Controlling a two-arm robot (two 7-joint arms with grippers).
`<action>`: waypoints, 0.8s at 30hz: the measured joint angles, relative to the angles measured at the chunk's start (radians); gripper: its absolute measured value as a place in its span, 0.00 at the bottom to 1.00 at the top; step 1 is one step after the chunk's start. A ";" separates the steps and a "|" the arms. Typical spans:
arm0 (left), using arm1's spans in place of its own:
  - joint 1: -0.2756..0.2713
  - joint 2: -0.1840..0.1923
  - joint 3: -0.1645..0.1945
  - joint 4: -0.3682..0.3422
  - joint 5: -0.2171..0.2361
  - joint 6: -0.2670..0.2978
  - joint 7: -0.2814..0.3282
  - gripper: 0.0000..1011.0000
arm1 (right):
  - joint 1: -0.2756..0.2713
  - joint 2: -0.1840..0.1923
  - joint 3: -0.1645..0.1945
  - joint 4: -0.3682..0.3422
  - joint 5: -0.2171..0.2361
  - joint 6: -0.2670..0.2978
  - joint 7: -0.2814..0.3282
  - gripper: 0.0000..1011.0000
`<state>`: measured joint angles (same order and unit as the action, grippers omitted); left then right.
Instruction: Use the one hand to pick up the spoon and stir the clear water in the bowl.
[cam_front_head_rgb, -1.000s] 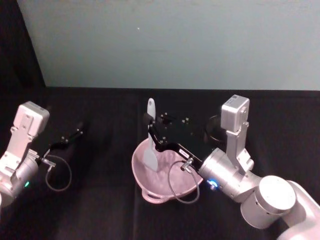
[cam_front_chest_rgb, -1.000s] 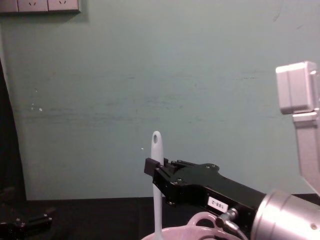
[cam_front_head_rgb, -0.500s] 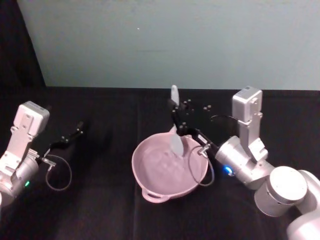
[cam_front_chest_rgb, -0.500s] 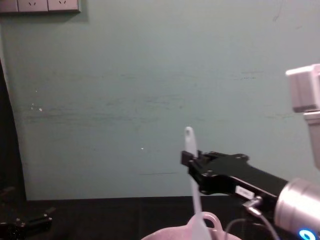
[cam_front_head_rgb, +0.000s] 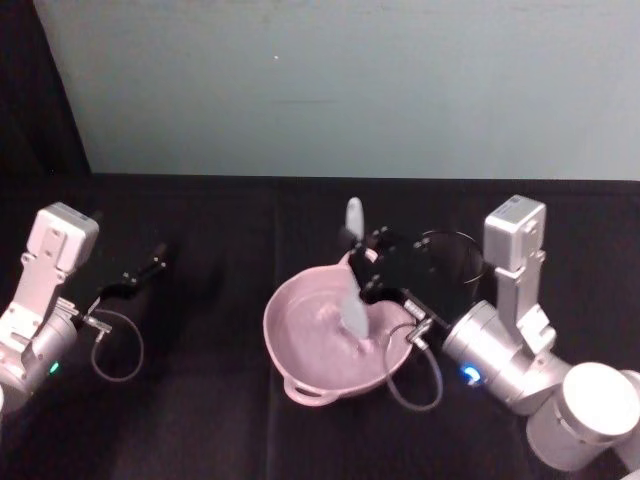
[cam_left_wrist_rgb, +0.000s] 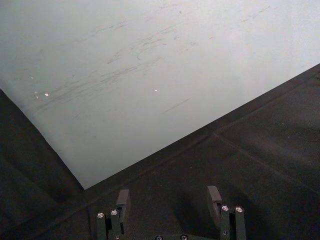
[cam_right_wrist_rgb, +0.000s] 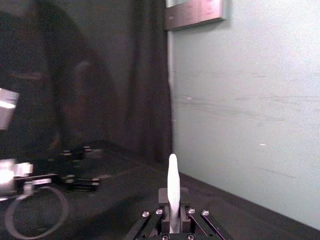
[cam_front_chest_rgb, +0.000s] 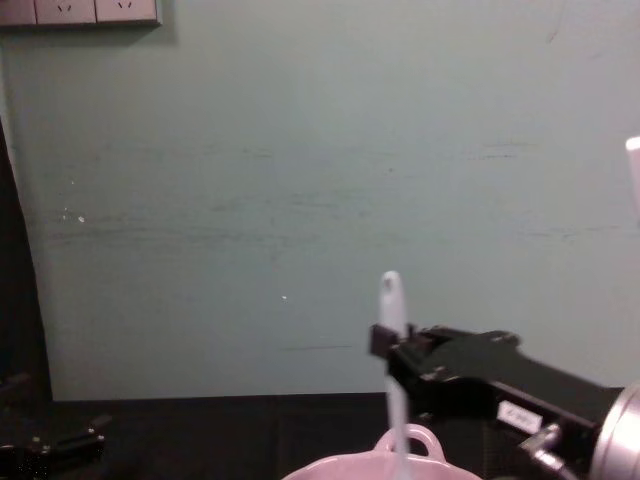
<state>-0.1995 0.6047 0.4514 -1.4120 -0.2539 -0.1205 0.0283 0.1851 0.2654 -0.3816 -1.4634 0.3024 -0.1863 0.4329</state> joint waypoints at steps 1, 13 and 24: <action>0.000 0.000 0.000 0.000 0.000 0.000 0.000 0.99 | -0.001 -0.002 -0.005 -0.001 0.004 0.000 0.005 0.12; 0.000 0.000 0.000 0.000 0.000 0.000 0.000 0.99 | 0.069 -0.063 -0.067 0.083 0.032 -0.038 0.057 0.12; 0.000 0.000 0.000 0.000 0.000 0.000 0.000 0.99 | 0.152 -0.087 -0.047 0.209 -0.018 -0.092 0.009 0.12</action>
<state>-0.1995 0.6047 0.4513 -1.4120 -0.2539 -0.1205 0.0283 0.3373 0.1780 -0.4288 -1.2541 0.2849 -0.2783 0.4419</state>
